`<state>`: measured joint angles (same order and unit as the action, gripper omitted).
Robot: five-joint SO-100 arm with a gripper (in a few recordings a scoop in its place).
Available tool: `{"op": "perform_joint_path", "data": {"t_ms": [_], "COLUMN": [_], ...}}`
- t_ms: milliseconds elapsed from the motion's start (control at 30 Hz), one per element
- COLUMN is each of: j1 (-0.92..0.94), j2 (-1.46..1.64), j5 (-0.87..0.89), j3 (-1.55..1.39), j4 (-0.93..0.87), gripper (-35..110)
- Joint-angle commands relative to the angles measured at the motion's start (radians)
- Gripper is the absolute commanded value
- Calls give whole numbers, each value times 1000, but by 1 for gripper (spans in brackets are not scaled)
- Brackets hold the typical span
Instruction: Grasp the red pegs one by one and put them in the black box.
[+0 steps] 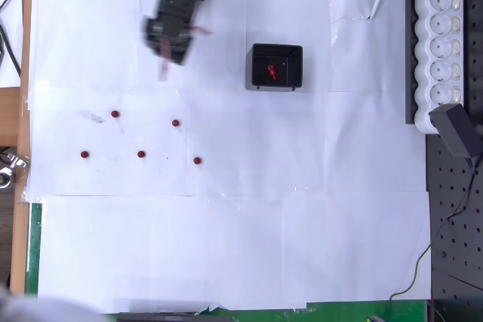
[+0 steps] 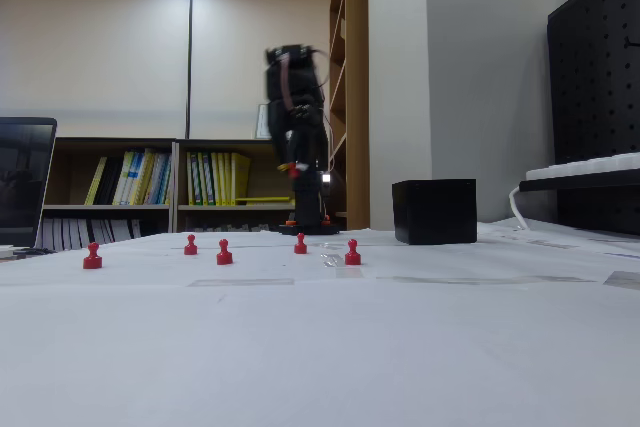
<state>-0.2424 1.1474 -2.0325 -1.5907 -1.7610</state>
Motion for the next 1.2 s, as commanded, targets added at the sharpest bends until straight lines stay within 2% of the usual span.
{"op": "perform_joint_path", "data": {"t_ms": [0,233,567,833,1000,1167], "j1": [-383,-600,-606,-565,-517,-403], "j2": [51,370,606,571,310,89], "j5": [-255,-402,-442,-436,-434,-360], "j3": [-204,-362,-354,-350,-354,-330], "j4": [14,129,313,298,258,212], "gripper": [0,0,2,25,26,26]}}
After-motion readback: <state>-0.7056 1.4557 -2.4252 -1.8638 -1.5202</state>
